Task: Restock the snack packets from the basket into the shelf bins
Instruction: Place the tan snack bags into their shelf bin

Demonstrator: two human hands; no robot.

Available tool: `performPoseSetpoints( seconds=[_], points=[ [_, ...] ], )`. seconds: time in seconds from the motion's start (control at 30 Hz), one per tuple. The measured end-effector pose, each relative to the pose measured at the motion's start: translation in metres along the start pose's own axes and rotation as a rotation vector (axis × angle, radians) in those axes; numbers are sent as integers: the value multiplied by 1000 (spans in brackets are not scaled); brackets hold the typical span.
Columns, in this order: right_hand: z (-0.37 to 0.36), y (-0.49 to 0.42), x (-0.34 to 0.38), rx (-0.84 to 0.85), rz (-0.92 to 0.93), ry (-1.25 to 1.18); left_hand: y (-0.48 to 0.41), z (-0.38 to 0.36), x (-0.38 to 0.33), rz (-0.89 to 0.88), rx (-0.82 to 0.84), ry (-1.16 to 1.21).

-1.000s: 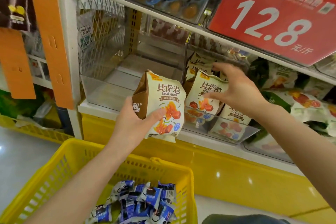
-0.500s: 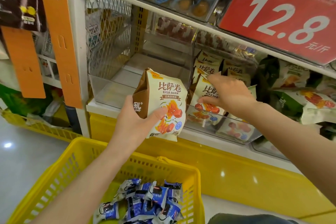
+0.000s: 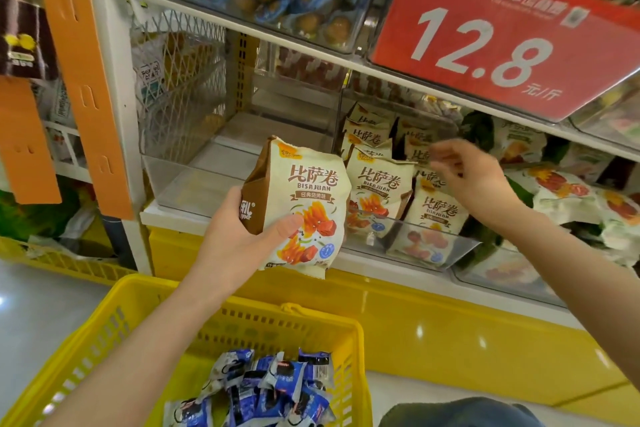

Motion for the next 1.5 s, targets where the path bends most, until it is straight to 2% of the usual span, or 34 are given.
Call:
performPoseSetpoints(
  seconds=[0.1,0.17,0.3,0.47,0.73,0.8,0.87,0.93,0.97,1.07,1.17,1.23,1.37,1.43,1.5],
  points=[
    [-13,1,-43,343,-134,372,-1,-9,-1,-5,21,-8],
    [-19,3,-51,424,-72,544,-2,-14,-1,-6,20,-15],
    [-27,-2,-42,379,91,722,-1,-22,2,-2,20,-29],
    [-18,-13,-21,206,268,839,-2,-27,3,-23,41,-47],
    [-28,-5,-36,294,106,688,3,-49,5,-66,208,-46],
    [-19,2,-27,250,52,512,5,-54,3,-97,243,-47],
    [-4,20,-8,150,58,175,7,-59,-1,-136,276,-37],
    [8,48,19,188,129,-91,8,-67,-5,-173,315,-28],
    [11,64,33,251,189,-112,10,-73,-8,-191,342,-27],
    [14,97,48,344,341,94,14,-98,-14,-231,449,-25],
    [26,100,36,343,255,52,17,-123,-20,-293,480,-118],
    [48,92,25,268,230,28,11,-135,-25,-364,453,-255],
    [102,64,-3,-59,136,70,-10,-146,-26,-487,376,-672],
    [106,49,-12,-97,87,110,-12,-151,-22,-581,360,-880],
    [91,35,-16,-6,102,263,-11,-156,-17,-665,345,-986]
  ],
)
Point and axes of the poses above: each hand's wrist, its own y-axis away from the middle knuckle, its own z-axis out of the back of the hand, x = y × z, the point moved 5 cm from there along -y, towards the middle knuckle, and after that the axes turned 2 degrees about -z, right-handed, at the moved point
